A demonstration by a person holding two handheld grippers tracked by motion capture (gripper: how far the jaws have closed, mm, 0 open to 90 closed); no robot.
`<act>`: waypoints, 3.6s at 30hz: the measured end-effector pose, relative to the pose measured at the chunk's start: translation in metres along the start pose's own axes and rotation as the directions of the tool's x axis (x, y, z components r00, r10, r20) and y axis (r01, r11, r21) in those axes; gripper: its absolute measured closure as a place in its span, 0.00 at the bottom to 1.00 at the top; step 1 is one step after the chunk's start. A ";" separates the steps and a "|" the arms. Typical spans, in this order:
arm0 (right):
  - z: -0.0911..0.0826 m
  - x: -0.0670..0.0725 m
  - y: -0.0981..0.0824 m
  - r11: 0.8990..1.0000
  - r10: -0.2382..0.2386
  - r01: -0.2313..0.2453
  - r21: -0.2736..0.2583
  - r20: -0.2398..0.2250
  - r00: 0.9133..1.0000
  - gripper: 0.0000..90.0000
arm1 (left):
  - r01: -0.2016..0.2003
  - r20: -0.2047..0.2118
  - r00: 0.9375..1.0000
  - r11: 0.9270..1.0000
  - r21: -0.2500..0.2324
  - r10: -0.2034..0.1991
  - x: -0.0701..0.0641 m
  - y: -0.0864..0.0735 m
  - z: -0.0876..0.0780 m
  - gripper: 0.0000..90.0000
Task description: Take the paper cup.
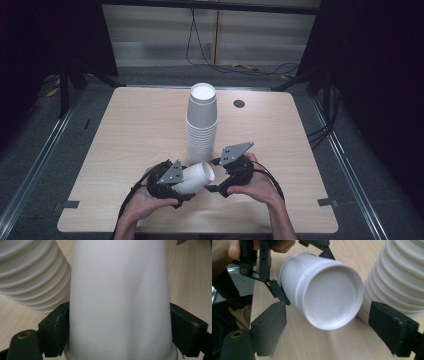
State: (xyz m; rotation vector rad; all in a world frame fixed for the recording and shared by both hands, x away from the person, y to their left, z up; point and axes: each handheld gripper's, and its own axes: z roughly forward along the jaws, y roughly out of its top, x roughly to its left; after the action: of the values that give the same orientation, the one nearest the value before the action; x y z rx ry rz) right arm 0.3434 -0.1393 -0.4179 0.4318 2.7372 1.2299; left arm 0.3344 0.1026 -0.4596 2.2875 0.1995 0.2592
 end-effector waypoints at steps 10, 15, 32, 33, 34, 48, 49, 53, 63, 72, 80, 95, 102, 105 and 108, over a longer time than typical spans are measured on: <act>0.015 0.000 0.005 0.993 -0.031 0.040 0.109 -0.081 0.996 0.16 | -0.049 0.040 0.998 0.997 0.062 0.046 -0.004 0.007 0.007 0.17; 0.021 0.000 0.007 0.987 -0.041 0.055 0.149 -0.093 0.995 0.17 | -0.066 0.060 0.996 0.995 0.073 0.062 -0.005 0.010 0.010 0.17; 0.032 0.001 0.012 0.965 -0.065 0.101 0.241 -0.155 0.986 0.22 | -0.127 0.084 0.990 0.978 0.166 0.114 -0.012 0.018 0.018 0.18; 0.033 0.001 0.012 0.964 -0.066 0.104 0.245 -0.161 0.985 0.22 | -0.125 0.080 0.990 0.979 0.159 0.114 -0.012 0.018 0.019 0.18; 0.033 0.001 0.011 0.963 -0.069 0.109 0.247 -0.166 0.984 0.22 | -0.133 0.083 0.989 0.977 0.165 0.121 -0.012 0.018 0.019 0.18; 0.040 0.003 0.012 0.955 -0.081 0.129 0.267 -0.184 0.980 0.21 | -0.131 0.090 0.989 0.978 0.165 0.117 -0.014 0.017 0.018 0.18; 0.040 0.003 0.013 0.956 -0.079 0.127 0.263 -0.184 0.980 0.22 | -0.128 0.089 0.989 0.979 0.160 0.115 -0.014 0.017 0.019 0.18; 0.039 0.003 0.013 0.957 -0.074 0.120 0.263 -0.177 0.981 0.24 | -0.139 0.092 0.988 0.977 0.159 0.126 -0.013 0.018 0.018 0.18; 0.034 0.003 0.014 0.964 -0.075 0.118 0.238 -0.182 0.980 0.25 | -0.154 0.093 0.985 0.980 0.124 0.143 -0.011 0.018 0.013 0.17; 0.025 0.003 0.018 0.972 -0.088 0.123 0.200 -0.175 0.981 0.26 | -0.132 0.091 0.987 0.991 0.002 0.131 -0.005 0.017 0.000 0.16; 0.020 0.002 0.017 0.975 -0.081 0.112 0.194 -0.161 0.984 0.26 | -0.080 0.095 0.991 0.991 -0.103 0.090 0.000 0.013 -0.011 0.17; 0.010 -0.006 -0.002 0.993 -0.027 0.037 0.112 -0.092 0.995 0.25 | 0.051 0.015 0.999 0.956 -0.290 -0.049 0.005 -0.004 -0.026 0.18; 0.012 -0.003 -0.015 0.997 0.004 0.002 0.082 -0.069 0.998 0.25 | 0.095 0.019 0.995 0.939 -0.332 -0.094 0.004 -0.012 -0.027 0.18; 0.010 -0.004 -0.021 0.999 0.024 -0.021 0.043 -0.061 0.998 0.25 | 0.124 0.014 0.992 0.927 -0.355 -0.127 0.004 -0.016 -0.028 0.18; 0.005 -0.003 -0.025 0.999 0.032 -0.032 -0.003 -0.062 0.998 0.25 | 0.133 0.016 0.990 0.922 -0.362 -0.137 0.004 -0.020 -0.028 0.18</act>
State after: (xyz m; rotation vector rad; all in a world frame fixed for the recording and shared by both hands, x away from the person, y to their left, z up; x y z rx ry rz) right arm 0.3422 -0.1522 -0.4403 0.4459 2.7888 1.2772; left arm 0.3299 0.1368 -0.4562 1.8961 0.2884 0.2152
